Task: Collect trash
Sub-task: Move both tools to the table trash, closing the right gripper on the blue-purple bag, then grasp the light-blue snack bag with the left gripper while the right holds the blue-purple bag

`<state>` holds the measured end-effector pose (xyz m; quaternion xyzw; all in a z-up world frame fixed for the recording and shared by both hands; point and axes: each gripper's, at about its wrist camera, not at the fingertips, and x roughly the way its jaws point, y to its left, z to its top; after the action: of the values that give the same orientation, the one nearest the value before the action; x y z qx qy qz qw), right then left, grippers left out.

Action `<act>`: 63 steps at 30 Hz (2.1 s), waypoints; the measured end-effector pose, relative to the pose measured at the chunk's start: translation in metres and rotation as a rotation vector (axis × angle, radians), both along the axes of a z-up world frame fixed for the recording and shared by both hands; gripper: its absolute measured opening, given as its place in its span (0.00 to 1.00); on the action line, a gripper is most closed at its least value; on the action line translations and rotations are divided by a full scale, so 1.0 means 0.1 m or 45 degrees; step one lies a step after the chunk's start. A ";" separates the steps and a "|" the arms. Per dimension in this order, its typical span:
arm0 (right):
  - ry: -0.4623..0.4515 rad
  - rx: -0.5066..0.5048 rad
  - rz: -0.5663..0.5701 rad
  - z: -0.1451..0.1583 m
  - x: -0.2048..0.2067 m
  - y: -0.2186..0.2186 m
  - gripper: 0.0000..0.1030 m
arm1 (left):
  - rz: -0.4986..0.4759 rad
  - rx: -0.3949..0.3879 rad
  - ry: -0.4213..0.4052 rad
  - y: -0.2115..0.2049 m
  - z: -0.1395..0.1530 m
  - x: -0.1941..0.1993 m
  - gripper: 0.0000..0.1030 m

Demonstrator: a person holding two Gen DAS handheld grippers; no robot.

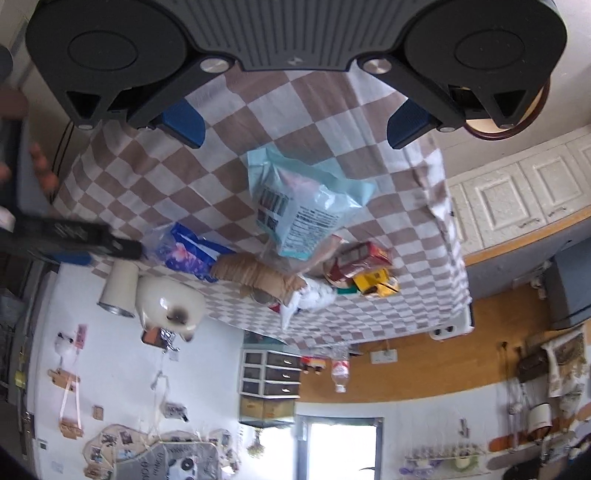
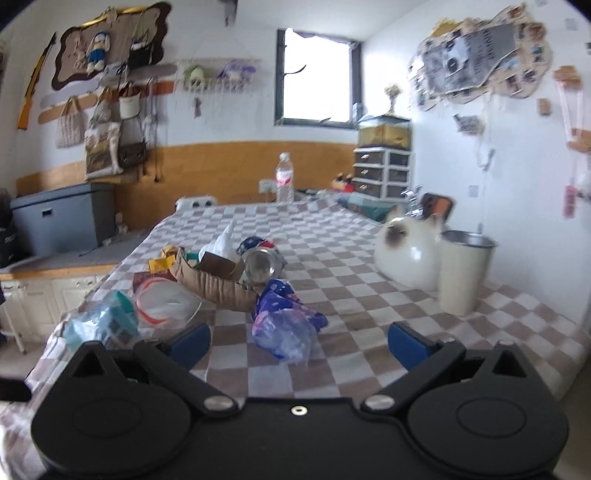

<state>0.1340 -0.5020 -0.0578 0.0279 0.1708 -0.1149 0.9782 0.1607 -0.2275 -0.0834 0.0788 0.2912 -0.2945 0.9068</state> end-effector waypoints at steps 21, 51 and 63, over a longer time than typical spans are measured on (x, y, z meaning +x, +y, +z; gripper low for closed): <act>0.135 0.129 -0.020 -0.18 0.40 -0.04 0.38 | -0.245 -0.238 0.097 0.01 0.12 1.14 1.00; 0.106 0.265 0.136 -0.19 0.12 0.79 0.36 | -0.225 -0.597 0.548 0.19 -0.27 1.30 1.00; 0.178 0.256 0.139 -0.32 0.21 0.87 0.36 | 0.016 -0.586 0.586 -0.01 -0.34 1.54 0.83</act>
<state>0.1545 -0.4151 -0.0897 0.1084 0.2505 -0.0453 0.9610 0.3143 -0.2289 -0.1173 -0.1986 0.4149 -0.3572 0.8129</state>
